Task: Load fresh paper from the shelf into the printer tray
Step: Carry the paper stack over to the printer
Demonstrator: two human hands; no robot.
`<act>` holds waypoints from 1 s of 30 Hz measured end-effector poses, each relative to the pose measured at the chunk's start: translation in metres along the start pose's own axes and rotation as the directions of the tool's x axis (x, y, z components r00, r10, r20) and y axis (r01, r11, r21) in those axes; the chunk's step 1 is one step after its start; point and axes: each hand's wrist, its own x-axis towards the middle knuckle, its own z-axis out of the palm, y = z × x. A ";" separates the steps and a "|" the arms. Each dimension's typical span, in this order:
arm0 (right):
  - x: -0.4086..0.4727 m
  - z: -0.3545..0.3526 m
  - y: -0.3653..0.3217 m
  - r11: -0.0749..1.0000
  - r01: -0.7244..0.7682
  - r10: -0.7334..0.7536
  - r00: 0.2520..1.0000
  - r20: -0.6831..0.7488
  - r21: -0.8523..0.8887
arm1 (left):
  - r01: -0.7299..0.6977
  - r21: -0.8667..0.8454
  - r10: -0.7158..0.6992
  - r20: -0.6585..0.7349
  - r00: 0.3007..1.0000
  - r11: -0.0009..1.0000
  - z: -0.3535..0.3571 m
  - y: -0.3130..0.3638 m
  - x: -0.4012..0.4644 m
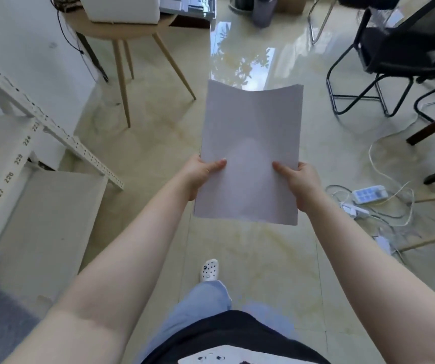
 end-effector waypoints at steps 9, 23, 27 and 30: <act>0.143 -0.013 -0.090 0.998 0.010 -0.006 0.998 -0.070 0.059 | 0.018 0.040 -0.020 0.065 0.998 0.999 0.042 0.106 0.153; 0.424 -0.071 -0.231 0.998 0.017 -0.016 1.000 -0.019 0.056 | 0.041 0.059 -0.042 0.005 0.999 0.997 0.146 0.263 0.394; 0.497 -0.078 -0.272 0.999 0.035 -0.034 0.999 -0.012 0.032 | 0.024 0.048 -0.024 -0.005 1.000 0.999 0.164 0.307 0.456; 0.554 -0.080 -0.302 0.999 0.035 -0.034 0.999 -0.007 0.028 | 0.005 0.057 -0.004 -0.018 1.000 0.998 0.177 0.339 0.511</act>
